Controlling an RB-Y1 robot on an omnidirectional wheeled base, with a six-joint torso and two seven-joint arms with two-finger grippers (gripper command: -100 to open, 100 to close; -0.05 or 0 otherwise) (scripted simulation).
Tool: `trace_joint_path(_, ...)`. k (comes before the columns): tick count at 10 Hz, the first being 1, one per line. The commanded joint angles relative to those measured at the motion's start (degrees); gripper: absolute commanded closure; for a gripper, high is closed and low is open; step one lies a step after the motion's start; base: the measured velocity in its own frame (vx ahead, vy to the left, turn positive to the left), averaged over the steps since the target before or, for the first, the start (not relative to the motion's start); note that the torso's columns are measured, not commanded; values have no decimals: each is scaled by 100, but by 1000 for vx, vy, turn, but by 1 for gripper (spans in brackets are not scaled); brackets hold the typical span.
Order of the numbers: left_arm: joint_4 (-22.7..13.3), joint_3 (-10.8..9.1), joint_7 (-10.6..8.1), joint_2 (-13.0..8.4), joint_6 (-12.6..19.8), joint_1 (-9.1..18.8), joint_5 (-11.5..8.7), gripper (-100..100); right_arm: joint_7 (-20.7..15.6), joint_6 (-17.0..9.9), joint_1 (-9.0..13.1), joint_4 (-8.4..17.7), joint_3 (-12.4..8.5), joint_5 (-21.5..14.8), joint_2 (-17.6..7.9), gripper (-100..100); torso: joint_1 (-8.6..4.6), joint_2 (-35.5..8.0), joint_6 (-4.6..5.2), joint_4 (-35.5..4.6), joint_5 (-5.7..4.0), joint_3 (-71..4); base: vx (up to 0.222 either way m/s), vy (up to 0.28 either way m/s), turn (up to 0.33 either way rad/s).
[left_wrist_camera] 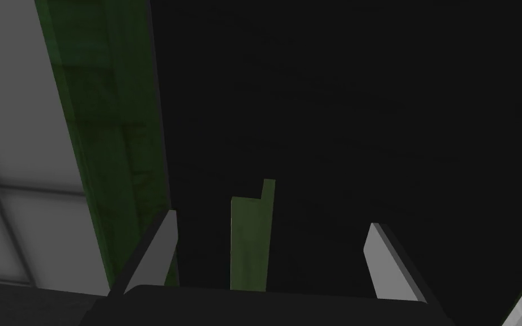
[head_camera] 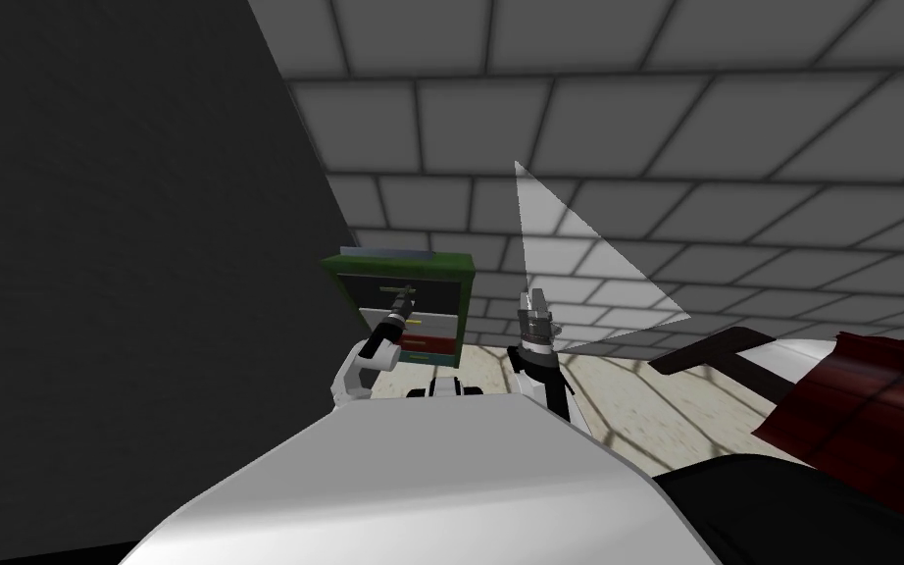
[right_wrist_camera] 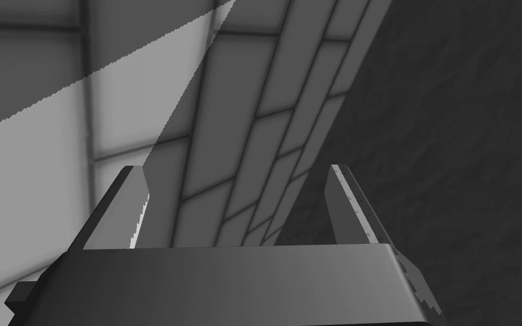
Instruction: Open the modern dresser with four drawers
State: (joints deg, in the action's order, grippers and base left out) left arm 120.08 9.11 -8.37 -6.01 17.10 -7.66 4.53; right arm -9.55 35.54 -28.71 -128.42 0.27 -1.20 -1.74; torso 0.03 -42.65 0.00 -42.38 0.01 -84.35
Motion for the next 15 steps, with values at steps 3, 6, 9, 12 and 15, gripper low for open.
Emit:
trace_joint_path(3, 219, 25, -15, -44, 165, -40, -9, 100, 0, 0, 1, 0, 0, 0, 0, 0, 0, 16, 0, 4, 0, -9, -20, 8, 8)
trace_joint_path(6, 385, 79, -25, -86, 233, -133, -16, 100, 0, -1, 4, 1, 0, 0, 0, 0, -14, 16, 7, 7, -3, -7, -206, 4, 26)
trace_joint_path(9, 397, 107, -33, -113, 249, -195, -30, 100, 0, -1, 3, 1, 0, 0, 0, 0, -9, 34, 0, 10, -4, -23, -141, 19, 15)
trace_joint_path(12, 761, 136, -60, -159, 504, -280, -23, -100, 0, -1, 2, 1, 0, 0, 0, 0, -9, 64, 1, 17, -2, -36, -61, 9, 3)
trace_joint_path(15, 1272, 172, -97, -230, 891, -396, -16, -100, 0, 0, 0, 0, 0, 0, 0, 0, -3, 60, 1, 14, -2, -37, 67, -2, -1)
